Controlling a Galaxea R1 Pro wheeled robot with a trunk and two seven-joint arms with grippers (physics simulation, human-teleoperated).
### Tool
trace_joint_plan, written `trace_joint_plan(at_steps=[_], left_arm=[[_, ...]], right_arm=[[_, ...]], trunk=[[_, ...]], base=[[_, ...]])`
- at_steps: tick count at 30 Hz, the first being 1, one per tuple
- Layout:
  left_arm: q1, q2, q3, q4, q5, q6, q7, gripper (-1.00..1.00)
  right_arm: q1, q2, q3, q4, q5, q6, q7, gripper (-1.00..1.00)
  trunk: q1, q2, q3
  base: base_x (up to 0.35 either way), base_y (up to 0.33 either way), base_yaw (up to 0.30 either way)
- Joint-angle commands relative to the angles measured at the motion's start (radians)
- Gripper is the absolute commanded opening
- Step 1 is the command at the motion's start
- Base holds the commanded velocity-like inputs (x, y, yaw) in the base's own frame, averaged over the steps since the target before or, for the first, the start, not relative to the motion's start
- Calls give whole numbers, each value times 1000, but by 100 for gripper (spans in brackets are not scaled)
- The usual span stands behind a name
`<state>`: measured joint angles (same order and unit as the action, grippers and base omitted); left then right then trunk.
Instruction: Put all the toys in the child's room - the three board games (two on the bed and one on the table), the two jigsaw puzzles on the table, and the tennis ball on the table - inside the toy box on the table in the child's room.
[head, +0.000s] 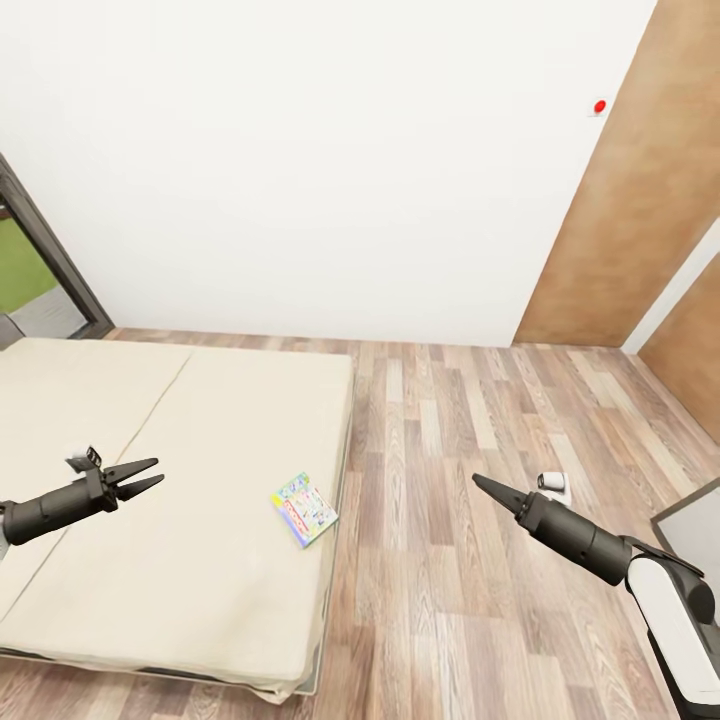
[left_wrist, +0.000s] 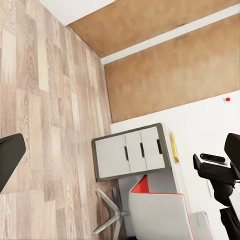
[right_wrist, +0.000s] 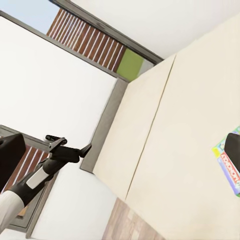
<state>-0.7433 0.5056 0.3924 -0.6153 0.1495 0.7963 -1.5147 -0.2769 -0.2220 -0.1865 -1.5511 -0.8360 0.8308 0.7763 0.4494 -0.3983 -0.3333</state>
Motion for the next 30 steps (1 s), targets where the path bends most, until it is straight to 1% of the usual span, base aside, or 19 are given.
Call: trace_joint_plan(at_steps=[1, 14, 16, 17, 19, 22, 25, 30], left_arm=[[-1, 0, 0, 0, -1, 11, -4, 100], [-1, -2, 0, 0, -1, 11, -4, 100], [-1, -2, 0, 0, -1, 11, -4, 100], [-1, -2, 0, 0, -1, 11, -4, 100], [2, -14, -7, 6, -4, 18, -15, 100], [2, -14, -7, 6, -4, 17, -32, 100], [2, -29, -11, 6, -7, 16, -47, 100], [2, -57, -16, 6, -9, 15, -27, 100]], right_arm=[[-1, 0, -1, 0, -2, 5, 1, 100], [-1, 1, -1, 0, -1, 3, 0, 100], [-1, 1, -2, 2, -2, 2, -13, 100], [-1, 1, -1, 7, -3, 2, -30, 100], [-12, 12, -13, -5, 6, 14, -41, 100], [-29, 12, -30, -21, 6, 31, -58, 100], [-24, 26, -45, -38, 6, 40, -74, 100], [-14, 54, -33, -11, 6, 41, -102, 100]], trunk=[[1, -2, 0], [1, -2, 4], [1, -2, 4], [1, -2, 4], [1, -2, 4], [1, -2, 4], [1, -2, 4], [1, -2, 4]], base=[[0, 0, 40], [0, 0, 12], [0, 0, 0], [0, 0, 0], [0, 0, 0], [0, 0, 0], [0, 0, 0], [0, 0, 0]])
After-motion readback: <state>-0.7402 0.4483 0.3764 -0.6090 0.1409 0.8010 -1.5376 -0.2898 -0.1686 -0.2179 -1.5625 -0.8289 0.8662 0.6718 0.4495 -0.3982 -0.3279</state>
